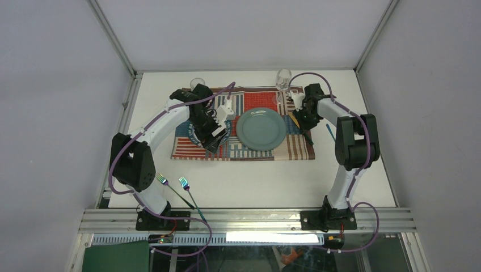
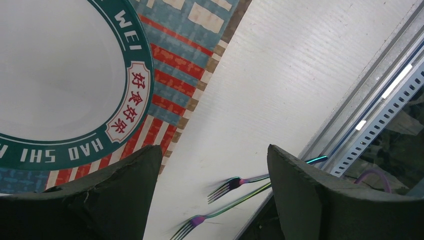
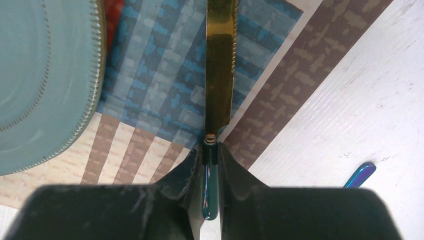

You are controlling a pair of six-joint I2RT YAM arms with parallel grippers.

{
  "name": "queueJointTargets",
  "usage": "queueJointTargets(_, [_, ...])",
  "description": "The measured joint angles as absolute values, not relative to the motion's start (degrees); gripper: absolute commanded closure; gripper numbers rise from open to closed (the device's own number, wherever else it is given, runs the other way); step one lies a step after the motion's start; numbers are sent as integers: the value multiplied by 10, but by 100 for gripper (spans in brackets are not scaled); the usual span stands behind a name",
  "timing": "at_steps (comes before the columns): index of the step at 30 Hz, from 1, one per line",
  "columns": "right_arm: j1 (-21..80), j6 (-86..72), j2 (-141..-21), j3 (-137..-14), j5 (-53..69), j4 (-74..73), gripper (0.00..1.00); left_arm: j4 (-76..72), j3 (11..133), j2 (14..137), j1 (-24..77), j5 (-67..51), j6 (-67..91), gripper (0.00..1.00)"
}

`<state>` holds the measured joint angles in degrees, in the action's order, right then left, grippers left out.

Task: Set the dinner table for one person
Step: Place the knife on the napkin.

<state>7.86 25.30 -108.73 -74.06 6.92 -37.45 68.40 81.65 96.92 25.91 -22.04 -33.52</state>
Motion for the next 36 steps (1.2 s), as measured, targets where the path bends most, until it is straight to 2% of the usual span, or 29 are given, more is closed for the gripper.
queueJointTargets(3, [79,251,-1087,-741,68,-374,77,683,816,967,259,-219,-335,20])
queueJointTargets(7, [79,248,-1087,-741,69,-374,67,680,816,967,259,-219,-335,20])
queueJointTargets(14, [81,244,-1053,-737,69,-378,62,679,816,967,259,-215,-335,20])
queueJointTargets(22, [70,243,-912,-706,47,-379,57,679,816,966,259,-215,-335,20])
queueJointTargets(30, [-111,273,-913,-613,50,-363,57,673,798,948,259,-216,-341,21])
queueJointTargets(36, [-145,286,-924,-591,70,-360,56,658,784,946,259,-216,-349,20])
